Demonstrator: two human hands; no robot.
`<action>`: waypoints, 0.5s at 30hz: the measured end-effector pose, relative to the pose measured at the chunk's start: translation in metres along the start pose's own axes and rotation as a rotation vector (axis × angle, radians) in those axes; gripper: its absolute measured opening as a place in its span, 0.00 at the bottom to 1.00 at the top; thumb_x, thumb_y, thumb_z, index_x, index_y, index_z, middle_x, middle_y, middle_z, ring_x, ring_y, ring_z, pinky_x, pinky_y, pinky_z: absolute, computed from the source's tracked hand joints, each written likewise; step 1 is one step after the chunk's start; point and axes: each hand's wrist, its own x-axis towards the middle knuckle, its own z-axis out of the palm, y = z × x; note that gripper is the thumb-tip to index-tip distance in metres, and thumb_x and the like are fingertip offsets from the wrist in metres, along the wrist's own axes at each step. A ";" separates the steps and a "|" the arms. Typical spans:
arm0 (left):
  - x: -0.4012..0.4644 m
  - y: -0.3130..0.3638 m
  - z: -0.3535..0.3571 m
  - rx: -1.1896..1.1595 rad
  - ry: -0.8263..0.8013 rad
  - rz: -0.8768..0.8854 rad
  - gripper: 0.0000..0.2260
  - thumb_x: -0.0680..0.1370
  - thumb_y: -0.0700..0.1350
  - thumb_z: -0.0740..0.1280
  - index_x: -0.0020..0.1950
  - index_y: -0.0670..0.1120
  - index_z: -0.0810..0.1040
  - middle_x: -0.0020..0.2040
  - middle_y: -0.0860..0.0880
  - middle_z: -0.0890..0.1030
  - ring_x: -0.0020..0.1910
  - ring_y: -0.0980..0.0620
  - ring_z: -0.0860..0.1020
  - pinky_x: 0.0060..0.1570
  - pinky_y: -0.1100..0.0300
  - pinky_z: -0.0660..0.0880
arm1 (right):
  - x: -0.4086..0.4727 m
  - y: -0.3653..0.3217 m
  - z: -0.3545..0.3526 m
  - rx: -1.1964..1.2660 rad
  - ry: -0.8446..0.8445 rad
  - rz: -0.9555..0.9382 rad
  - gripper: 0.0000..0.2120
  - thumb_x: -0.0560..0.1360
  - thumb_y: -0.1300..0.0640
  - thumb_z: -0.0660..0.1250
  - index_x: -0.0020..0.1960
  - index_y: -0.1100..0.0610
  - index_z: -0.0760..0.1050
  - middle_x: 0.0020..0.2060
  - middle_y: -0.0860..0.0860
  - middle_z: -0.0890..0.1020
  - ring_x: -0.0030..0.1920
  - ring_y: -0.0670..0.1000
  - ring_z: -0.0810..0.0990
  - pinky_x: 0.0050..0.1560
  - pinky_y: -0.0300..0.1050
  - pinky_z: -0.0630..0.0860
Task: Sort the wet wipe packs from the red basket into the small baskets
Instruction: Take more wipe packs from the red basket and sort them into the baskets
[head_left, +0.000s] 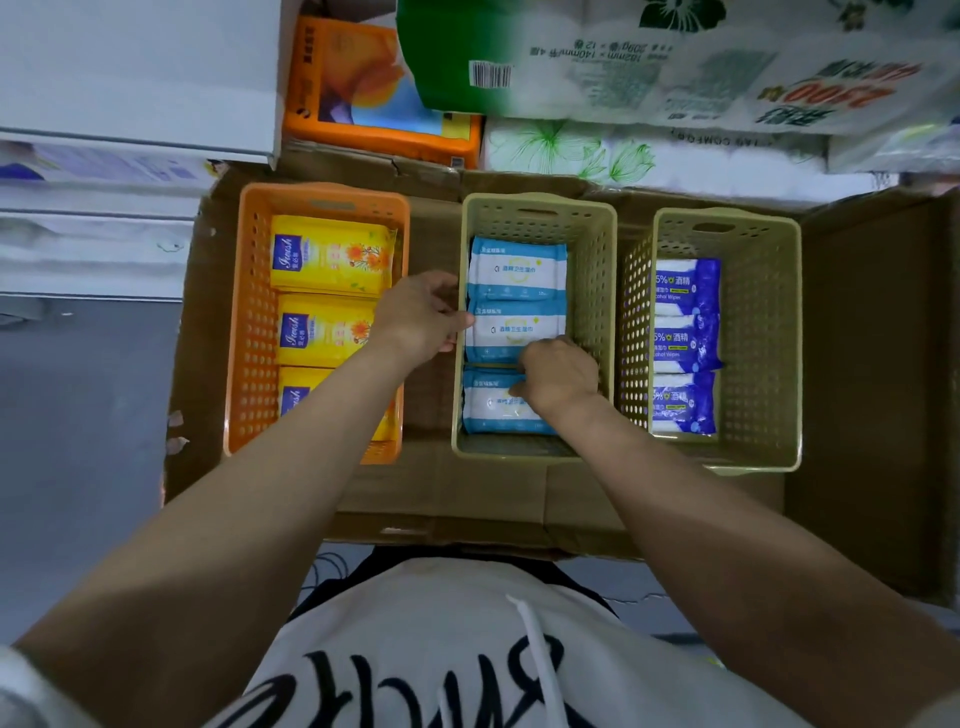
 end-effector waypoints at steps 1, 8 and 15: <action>0.000 0.000 0.000 0.002 0.004 0.000 0.26 0.75 0.39 0.73 0.72 0.47 0.71 0.56 0.43 0.80 0.49 0.48 0.82 0.35 0.65 0.79 | -0.001 0.001 0.001 0.019 0.016 0.002 0.16 0.77 0.47 0.69 0.60 0.55 0.78 0.56 0.54 0.80 0.58 0.53 0.76 0.49 0.45 0.76; 0.000 -0.002 0.003 0.021 0.023 0.017 0.25 0.75 0.39 0.73 0.71 0.47 0.72 0.54 0.44 0.80 0.50 0.48 0.81 0.34 0.65 0.78 | -0.004 0.006 0.010 0.114 0.054 0.007 0.12 0.78 0.51 0.67 0.58 0.56 0.79 0.53 0.53 0.81 0.54 0.53 0.79 0.47 0.45 0.78; -0.003 0.000 0.008 0.097 0.083 0.020 0.24 0.75 0.40 0.73 0.71 0.47 0.72 0.48 0.49 0.79 0.45 0.50 0.81 0.40 0.57 0.82 | -0.004 0.008 0.015 0.113 0.053 -0.045 0.13 0.79 0.50 0.65 0.59 0.57 0.77 0.55 0.55 0.80 0.56 0.55 0.78 0.49 0.47 0.77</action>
